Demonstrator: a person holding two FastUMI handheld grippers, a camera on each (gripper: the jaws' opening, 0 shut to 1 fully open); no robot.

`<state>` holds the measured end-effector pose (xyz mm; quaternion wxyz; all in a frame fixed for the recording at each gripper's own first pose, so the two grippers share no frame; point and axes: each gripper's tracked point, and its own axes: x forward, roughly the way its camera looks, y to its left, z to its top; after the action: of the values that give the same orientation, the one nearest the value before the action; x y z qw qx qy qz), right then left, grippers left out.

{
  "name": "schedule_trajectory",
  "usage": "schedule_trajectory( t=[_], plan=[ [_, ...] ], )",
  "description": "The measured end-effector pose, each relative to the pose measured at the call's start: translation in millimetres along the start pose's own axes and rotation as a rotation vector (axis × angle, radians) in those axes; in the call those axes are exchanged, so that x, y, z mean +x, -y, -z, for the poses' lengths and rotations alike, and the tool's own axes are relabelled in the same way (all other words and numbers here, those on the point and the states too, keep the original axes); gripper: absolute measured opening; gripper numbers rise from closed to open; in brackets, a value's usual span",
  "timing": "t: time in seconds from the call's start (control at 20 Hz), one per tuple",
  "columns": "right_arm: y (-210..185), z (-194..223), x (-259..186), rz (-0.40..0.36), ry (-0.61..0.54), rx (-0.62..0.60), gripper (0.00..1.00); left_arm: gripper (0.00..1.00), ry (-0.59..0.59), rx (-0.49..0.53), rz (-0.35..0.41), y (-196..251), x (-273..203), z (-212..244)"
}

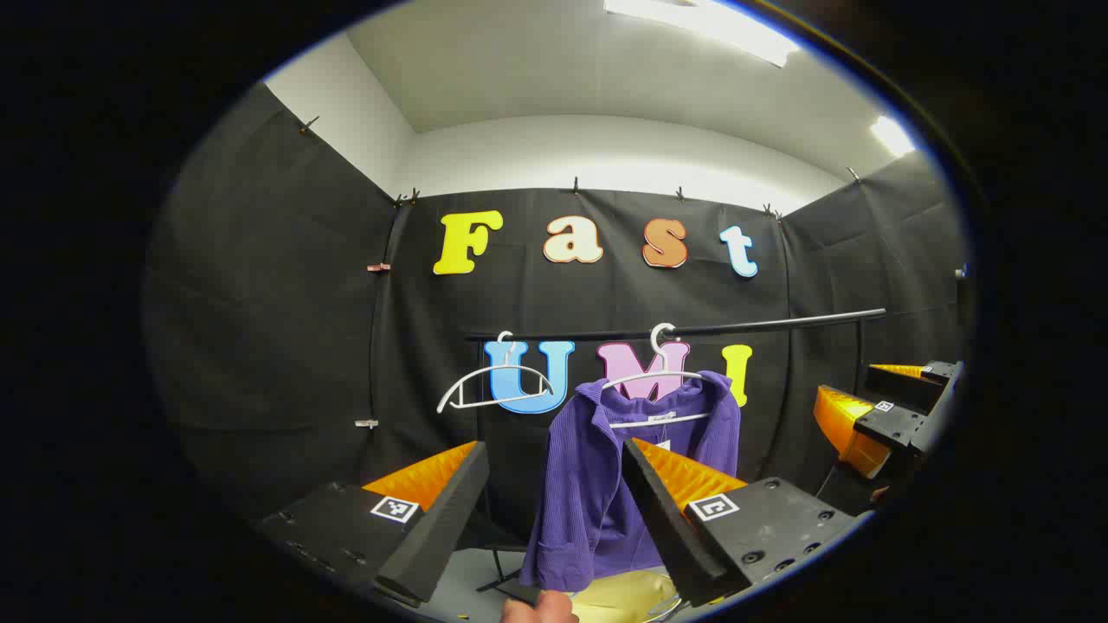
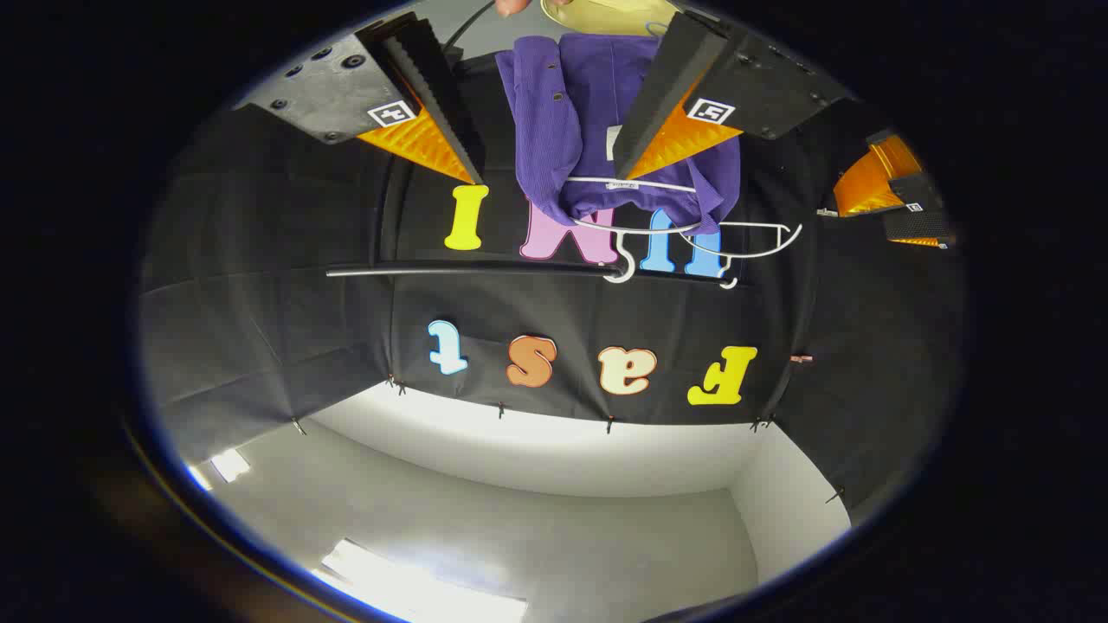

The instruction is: Grasp the clothes on the hanger with both hands and then place them into the laundry hamper below.

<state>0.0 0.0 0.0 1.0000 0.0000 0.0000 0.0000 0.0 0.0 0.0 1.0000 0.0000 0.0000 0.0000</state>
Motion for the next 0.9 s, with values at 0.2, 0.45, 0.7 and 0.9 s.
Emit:
schedule_trajectory(
  t=[0.2,0.45,0.7,0.9],
  plan=[
    [-0.5,-4.2,-4.7,0.002,0.010,-0.004,0.97,0.97,0.007,-0.007,0.004,-1.9,-2.1,-2.1],
    [1.3,-6.9,-6.9,0.009,0.016,-0.008,0.97,0.97,0.007,0.000,0.014,1.5,-2.4,-3.4],
    [4.3,-4.6,-5.8,0.007,0.012,-0.009,0.97,0.97,0.005,-0.004,0.031,10.7,-1.1,-3.3],
    [5.7,0.4,1.4,0.002,0.002,-0.003,0.97,0.97,0.000,0.002,0.041,18.0,5.7,0.4]
  ],
)
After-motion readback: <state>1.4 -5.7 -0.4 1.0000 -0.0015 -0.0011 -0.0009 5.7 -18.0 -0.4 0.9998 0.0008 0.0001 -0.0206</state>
